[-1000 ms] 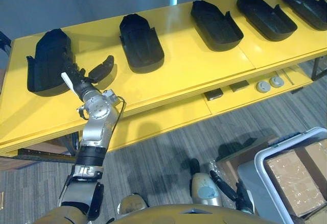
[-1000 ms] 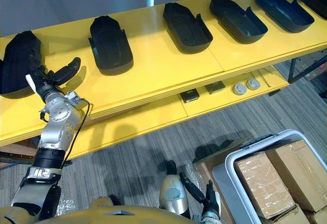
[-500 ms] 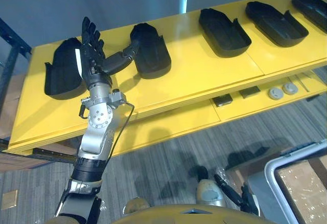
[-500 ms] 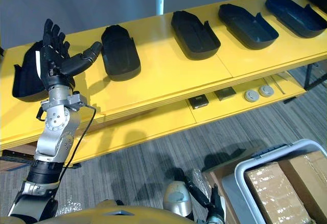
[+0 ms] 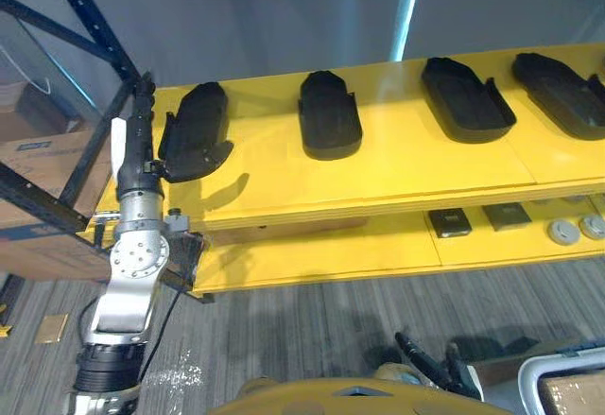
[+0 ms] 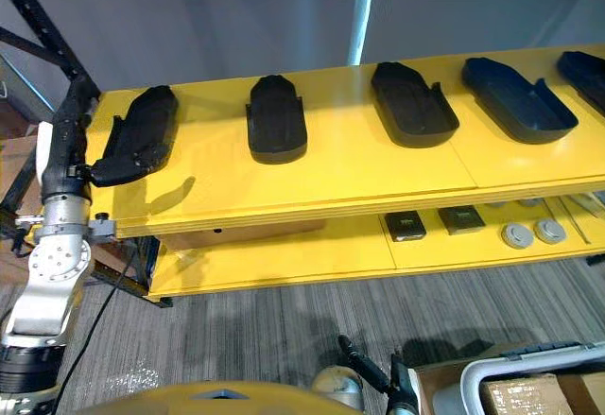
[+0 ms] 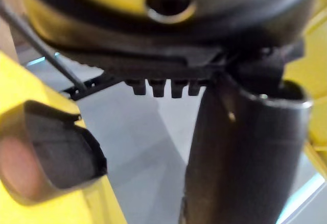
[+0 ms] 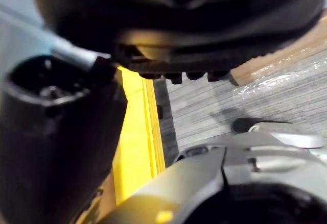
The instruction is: Walk over and take three plastic housings, then place them on the shelf
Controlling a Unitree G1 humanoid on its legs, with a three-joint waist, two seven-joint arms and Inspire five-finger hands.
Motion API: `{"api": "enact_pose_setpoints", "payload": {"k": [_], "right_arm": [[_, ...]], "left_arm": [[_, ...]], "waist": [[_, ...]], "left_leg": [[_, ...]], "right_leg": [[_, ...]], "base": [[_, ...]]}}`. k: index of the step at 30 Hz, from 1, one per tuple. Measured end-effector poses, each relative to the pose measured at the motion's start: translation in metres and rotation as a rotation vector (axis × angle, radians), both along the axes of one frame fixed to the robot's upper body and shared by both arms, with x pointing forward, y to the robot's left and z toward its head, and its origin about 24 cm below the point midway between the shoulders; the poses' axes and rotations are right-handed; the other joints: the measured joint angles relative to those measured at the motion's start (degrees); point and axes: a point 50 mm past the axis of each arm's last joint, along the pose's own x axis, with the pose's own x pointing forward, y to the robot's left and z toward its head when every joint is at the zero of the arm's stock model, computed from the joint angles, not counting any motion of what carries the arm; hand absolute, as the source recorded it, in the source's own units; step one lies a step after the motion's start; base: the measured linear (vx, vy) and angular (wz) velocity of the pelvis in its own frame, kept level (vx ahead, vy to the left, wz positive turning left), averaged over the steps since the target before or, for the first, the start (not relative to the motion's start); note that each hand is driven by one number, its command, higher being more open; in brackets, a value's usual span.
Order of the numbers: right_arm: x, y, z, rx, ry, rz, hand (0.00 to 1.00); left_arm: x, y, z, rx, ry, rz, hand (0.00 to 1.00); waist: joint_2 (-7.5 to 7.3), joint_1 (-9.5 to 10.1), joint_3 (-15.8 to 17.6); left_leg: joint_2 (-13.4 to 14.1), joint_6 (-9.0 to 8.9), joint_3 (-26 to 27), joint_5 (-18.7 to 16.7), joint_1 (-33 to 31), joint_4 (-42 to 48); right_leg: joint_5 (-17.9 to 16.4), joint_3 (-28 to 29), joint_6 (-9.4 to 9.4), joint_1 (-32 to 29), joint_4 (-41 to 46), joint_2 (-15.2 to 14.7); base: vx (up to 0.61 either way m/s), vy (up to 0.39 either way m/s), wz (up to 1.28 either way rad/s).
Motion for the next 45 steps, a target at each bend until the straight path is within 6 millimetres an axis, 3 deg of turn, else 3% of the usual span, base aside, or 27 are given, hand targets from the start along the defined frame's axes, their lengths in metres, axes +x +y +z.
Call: {"api": "enact_pose_setpoints", "payload": {"k": [8,18,29,45], "right_arm": [[-0.005,-0.008,0.0,0.011,0.03,0.028,1.0],[-0.003,-0.011,0.001,0.02,0.022,0.027,1.0],[-0.005,-0.013,0.001,0.028,0.022,0.016,1.0],[-0.005,-0.012,0.001,0.036,0.018,-0.003,1.0]], "left_arm": [[0.008,0.045,-0.001,0.141,0.151,0.059,1.0],[0.026,0.076,0.001,0.212,0.321,0.021,1.0],[0.042,0.073,-0.007,0.224,0.471,-0.117,1.0],[0.055,0.074,0.007,0.254,0.519,-0.173,1.0]], "waist": [[0.24,0.26,-0.34],[0.28,0.16,-0.31],[0.58,-1.15,-0.12],[0.79,-2.46,0.79]], "left_leg": [[-1.03,0.41,-0.26,0.7,-0.14,-0.93],[-1.64,0.86,-0.47,1.22,-0.78,-0.76],[-1.93,1.34,-0.19,1.21,-0.91,-0.72],[-1.9,0.76,-0.03,1.22,-0.82,-0.63]], "right_leg": [[0.53,-0.13,0.48,-0.08,-0.81,-0.69],[2.04,0.02,0.12,-0.37,-2.35,-0.9],[3.52,0.59,-0.69,-0.27,-3.92,-0.95],[3.87,0.89,-0.37,-0.41,-3.98,-0.85]], "base": [[-0.01,0.006,0.01],[-0.01,0.002,-0.01],[-0.06,-0.002,-0.04],[-0.01,0.0,0.0]]}}
